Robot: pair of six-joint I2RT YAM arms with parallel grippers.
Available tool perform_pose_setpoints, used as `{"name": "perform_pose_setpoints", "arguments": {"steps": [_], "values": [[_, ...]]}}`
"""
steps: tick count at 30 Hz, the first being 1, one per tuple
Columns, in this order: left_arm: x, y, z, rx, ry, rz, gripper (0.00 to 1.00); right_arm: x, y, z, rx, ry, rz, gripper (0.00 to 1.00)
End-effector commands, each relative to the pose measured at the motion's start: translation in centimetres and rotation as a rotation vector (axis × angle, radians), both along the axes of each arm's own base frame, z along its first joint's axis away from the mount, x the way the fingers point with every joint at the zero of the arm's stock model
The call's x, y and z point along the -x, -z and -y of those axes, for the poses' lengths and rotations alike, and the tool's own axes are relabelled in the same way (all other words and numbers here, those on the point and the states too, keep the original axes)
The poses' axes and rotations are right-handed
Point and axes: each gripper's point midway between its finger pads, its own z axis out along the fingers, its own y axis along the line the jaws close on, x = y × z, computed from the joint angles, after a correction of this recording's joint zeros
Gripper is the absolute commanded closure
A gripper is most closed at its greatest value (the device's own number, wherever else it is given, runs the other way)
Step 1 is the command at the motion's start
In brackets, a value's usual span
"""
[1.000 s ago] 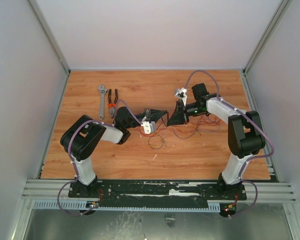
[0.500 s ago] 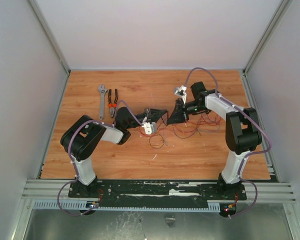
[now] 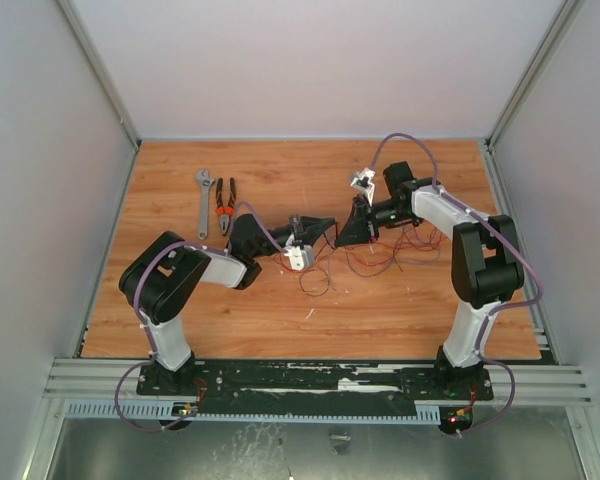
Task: Zip-tie the wires
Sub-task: Tie the cable at the center of the board.
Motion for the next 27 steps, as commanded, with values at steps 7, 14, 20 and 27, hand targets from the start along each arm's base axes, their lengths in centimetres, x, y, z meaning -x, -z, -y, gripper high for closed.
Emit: {"name": "perform_pose_setpoints", "arguments": {"steps": [7, 14, 20, 27], "values": [[1.2, -0.9, 0.3, -0.019, 0.023, 0.074, 1.0, -1.1, -2.1, 0.2, -0.017, 0.043, 0.044, 1.0], [1.0, -0.4, 0.2, -0.041, 0.01, 0.095, 1.0, -0.6, -2.1, 0.3, -0.017, 0.04, 0.043, 1.0], [0.6, 0.0, 0.1, -0.066, -0.008, 0.114, 1.0, 0.0, -2.0, 0.5, -0.019, 0.038, 0.036, 1.0], [0.4, 0.6, 0.1, -0.082, -0.017, 0.119, 1.0, 0.3, -1.3, 0.4, -0.02, 0.032, 0.02, 1.0]]}}
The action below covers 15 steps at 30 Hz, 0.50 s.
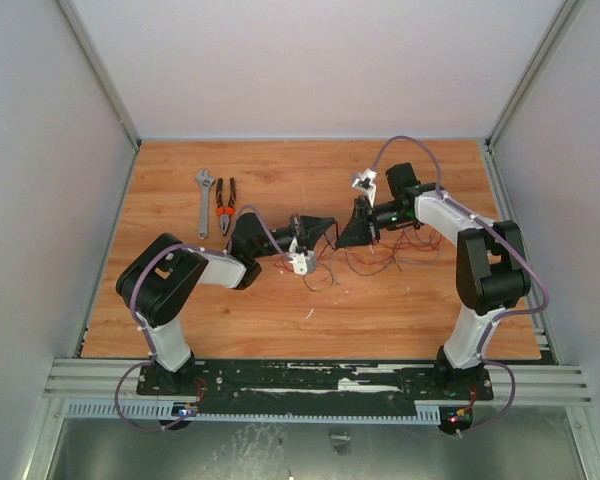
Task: Zip-tie the wires
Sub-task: Tie the cable at the center of the board.
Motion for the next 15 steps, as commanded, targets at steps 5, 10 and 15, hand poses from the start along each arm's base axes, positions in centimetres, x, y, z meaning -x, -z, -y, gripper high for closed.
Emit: {"name": "perform_pose_setpoints", "arguments": {"steps": [5, 10, 15], "values": [[0.57, 0.85, 0.12, -0.028, 0.007, 0.017, 1.0, -0.01, -0.53, 0.28, -0.035, -0.006, 0.022, 1.0], [0.6, 1.02, 0.13, -0.031, 0.009, 0.013, 1.0, -0.1, -0.35, 0.31, -0.036, -0.008, 0.013, 1.0], [0.7, 0.93, 0.15, -0.03, 0.011, 0.015, 1.0, -0.67, -0.53, 0.4, -0.035, 0.002, 0.016, 1.0]]}}
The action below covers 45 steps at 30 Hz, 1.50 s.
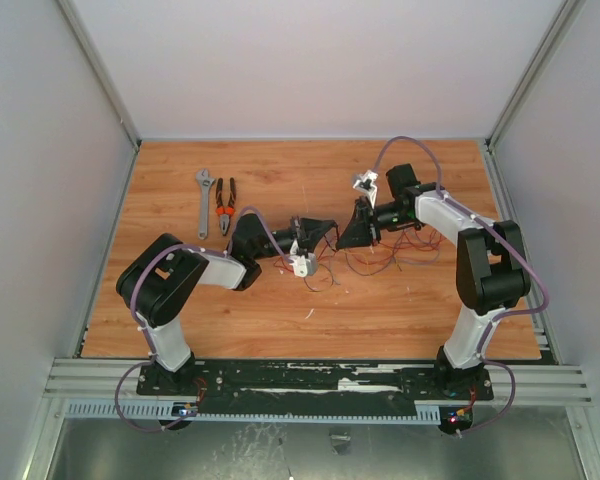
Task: Zip-tie the wires
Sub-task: Tie the cable at the center of the board.
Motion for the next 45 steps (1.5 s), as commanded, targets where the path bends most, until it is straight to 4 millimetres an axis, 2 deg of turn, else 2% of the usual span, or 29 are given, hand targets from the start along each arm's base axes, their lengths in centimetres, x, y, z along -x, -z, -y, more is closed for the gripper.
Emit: {"name": "perform_pose_setpoints", "arguments": {"steps": [1, 38, 45], "values": [[0.5, 0.2, 0.1, -0.007, 0.012, 0.015, 1.0, -1.1, -0.7, 0.3, -0.026, 0.013, 0.01, 1.0], [1.0, 1.2, 0.6, -0.049, 0.023, 0.027, 1.0, -4.3, -2.0, -0.3, 0.013, 0.054, 0.012, 1.0], [0.9, 1.5, 0.5, -0.054, 0.019, 0.019, 1.0, -3.9, -2.5, -0.2, 0.01, 0.047, 0.016, 1.0]]}}
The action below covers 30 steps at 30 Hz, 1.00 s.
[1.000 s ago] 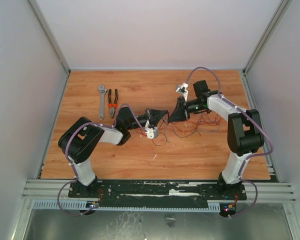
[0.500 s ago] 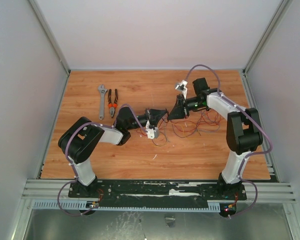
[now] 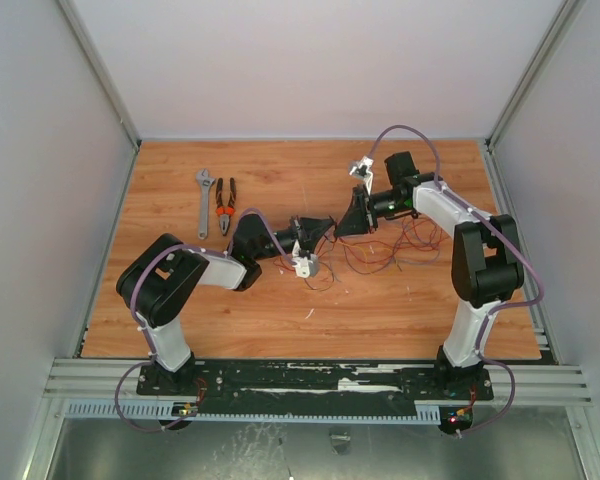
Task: Zip-tie the wires
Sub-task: Tie the cable at the center of the board.
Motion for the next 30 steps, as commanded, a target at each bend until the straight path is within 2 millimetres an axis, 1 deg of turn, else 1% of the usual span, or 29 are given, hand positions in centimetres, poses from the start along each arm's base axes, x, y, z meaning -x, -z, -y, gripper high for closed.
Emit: {"name": "perform_pose_setpoints", "arguments": {"steps": [1, 3, 4, 10, 19, 23, 30], "values": [[1.3, 1.1, 0.7, -0.028, 0.049, -0.018, 1.0, -0.7, -1.8, 0.2, -0.029, 0.001, 0.055, 1.0], [1.3, 1.2, 0.7, -0.03, 0.047, -0.02, 1.0, -0.6, -2.0, 0.2, -0.031, 0.0, 0.058, 1.0], [1.2, 1.5, 0.7, -0.034, 0.045, -0.026, 1.0, -0.3, -2.5, 0.1, -0.045, -0.009, 0.063, 1.0], [1.0, 2.0, 0.7, -0.041, 0.036, -0.034, 1.0, 0.3, -2.9, 0.1, -0.055, -0.018, 0.072, 1.0], [0.9, 2.3, 0.6, -0.043, 0.029, -0.043, 1.0, 1.3, -2.8, 0.4, -0.055, -0.019, 0.072, 1.0], [0.9, 2.4, 0.6, -0.045, 0.03, -0.04, 1.0, 1.1, -3.0, 0.3, -0.052, -0.014, 0.076, 1.0], [1.2, 2.3, 0.7, -0.053, 0.038, -0.026, 1.0, 0.3, -2.5, 0.1, -0.045, -0.007, 0.057, 1.0]]}}
